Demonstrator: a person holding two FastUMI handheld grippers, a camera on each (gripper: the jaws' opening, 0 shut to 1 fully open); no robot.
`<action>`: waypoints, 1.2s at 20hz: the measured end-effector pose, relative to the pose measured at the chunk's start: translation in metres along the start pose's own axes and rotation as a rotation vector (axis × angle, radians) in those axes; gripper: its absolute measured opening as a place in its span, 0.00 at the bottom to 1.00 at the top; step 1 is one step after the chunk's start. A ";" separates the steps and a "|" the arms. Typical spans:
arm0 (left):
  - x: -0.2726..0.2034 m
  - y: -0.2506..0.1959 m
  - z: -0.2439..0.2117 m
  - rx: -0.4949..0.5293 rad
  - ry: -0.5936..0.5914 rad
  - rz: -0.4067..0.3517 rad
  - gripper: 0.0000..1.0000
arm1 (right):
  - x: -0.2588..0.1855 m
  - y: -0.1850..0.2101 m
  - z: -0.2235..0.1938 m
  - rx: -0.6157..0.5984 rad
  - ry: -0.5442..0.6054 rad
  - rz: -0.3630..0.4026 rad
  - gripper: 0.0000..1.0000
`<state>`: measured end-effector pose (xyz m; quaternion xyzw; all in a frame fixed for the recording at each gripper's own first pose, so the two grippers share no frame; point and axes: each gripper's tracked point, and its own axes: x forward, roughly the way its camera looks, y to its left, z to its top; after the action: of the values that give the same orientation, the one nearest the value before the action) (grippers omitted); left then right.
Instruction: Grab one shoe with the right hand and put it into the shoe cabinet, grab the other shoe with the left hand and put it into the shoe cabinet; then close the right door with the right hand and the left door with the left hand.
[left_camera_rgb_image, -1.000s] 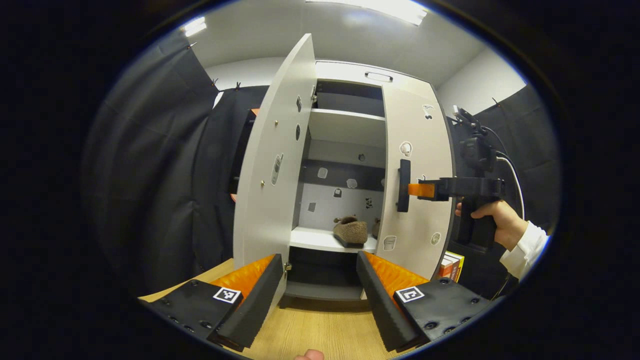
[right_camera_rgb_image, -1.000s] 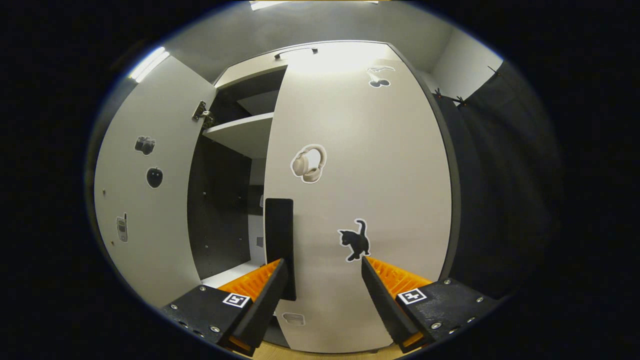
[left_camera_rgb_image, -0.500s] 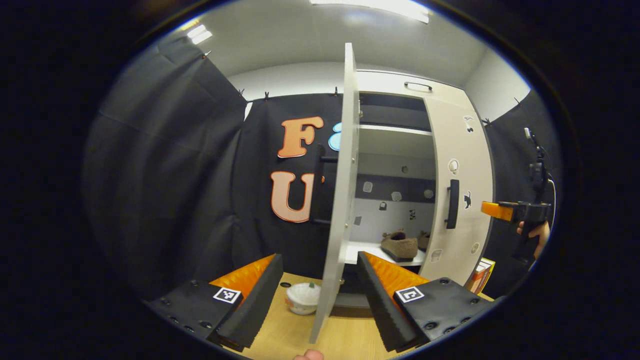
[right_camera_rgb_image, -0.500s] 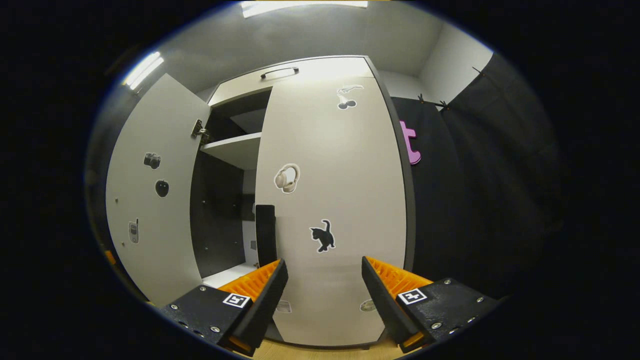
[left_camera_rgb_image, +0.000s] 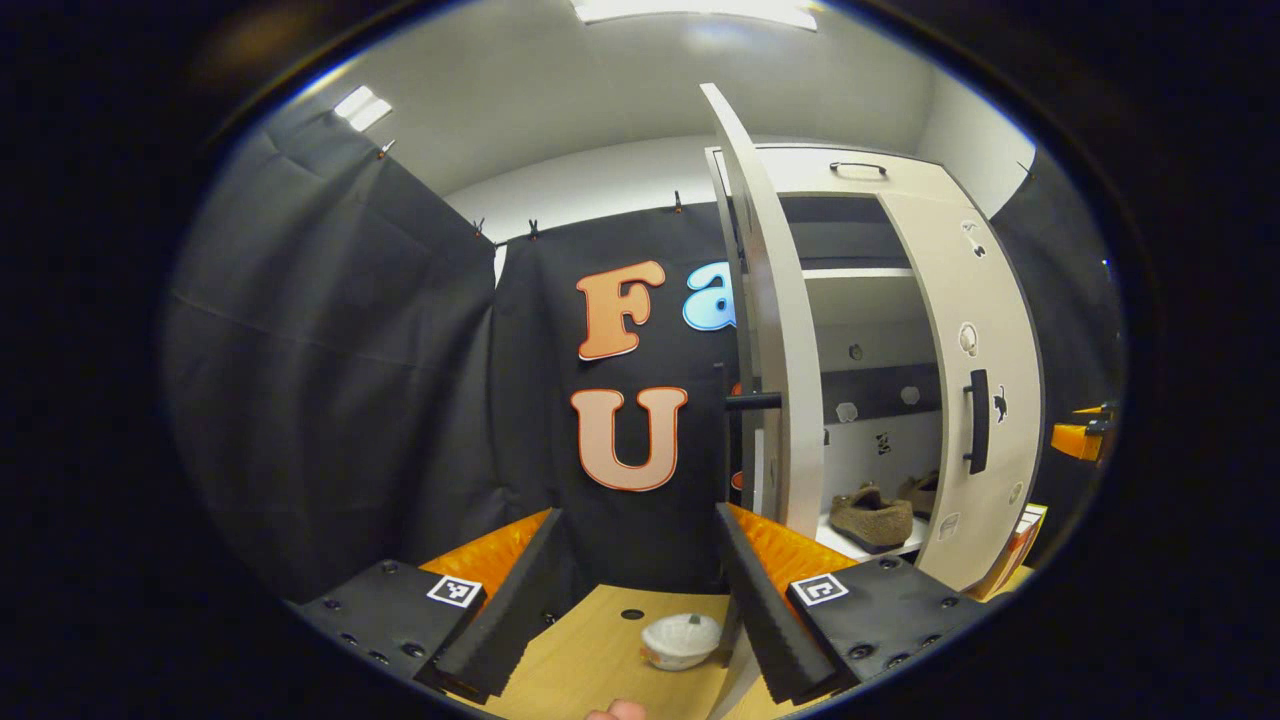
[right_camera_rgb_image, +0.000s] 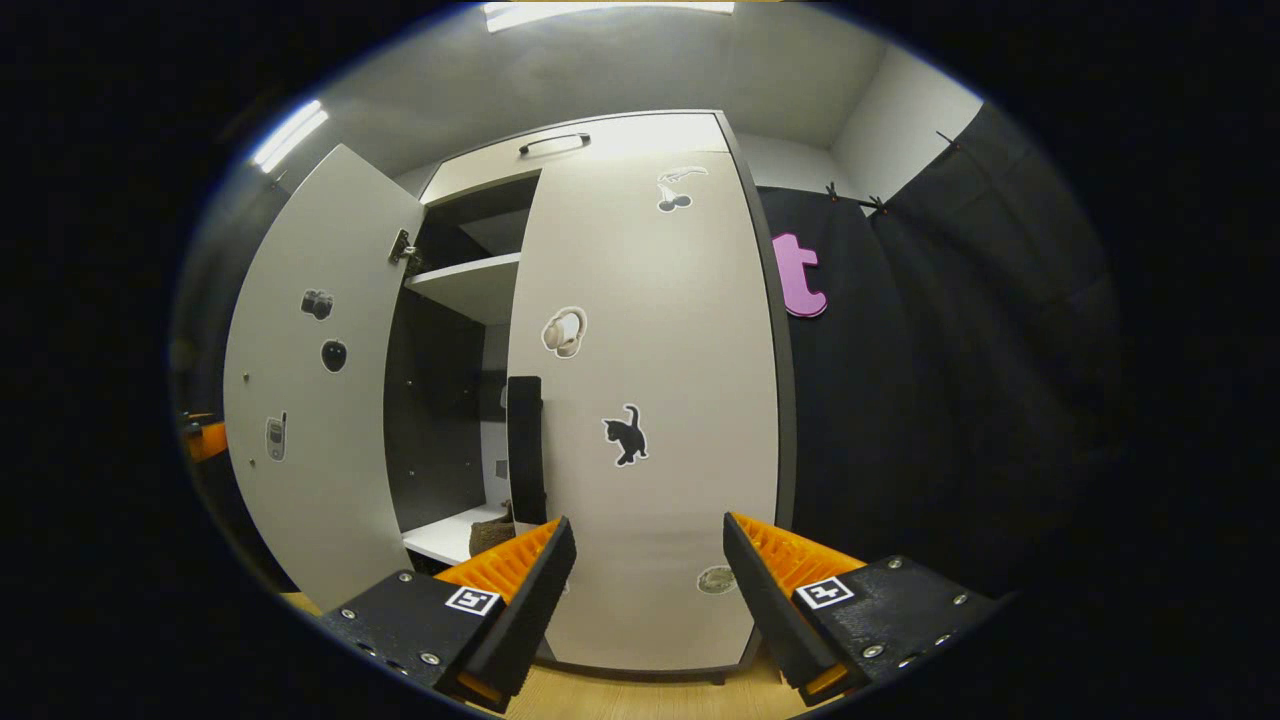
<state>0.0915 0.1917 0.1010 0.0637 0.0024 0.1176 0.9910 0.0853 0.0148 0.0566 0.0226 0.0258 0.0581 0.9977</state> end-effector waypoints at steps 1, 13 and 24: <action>0.000 0.006 0.002 0.010 -0.009 0.015 0.94 | -0.001 -0.001 0.000 0.001 0.002 -0.001 0.92; 0.016 0.004 -0.009 -0.071 0.018 -0.004 0.96 | -0.005 -0.014 0.003 0.006 0.008 -0.019 0.92; 0.001 -0.110 -0.004 -0.156 0.050 -0.249 0.94 | -0.012 -0.025 0.004 0.035 0.013 -0.039 0.92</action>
<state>0.1177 0.0860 0.0826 -0.0170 0.0261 -0.0048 0.9995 0.0765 -0.0117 0.0594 0.0391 0.0339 0.0384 0.9979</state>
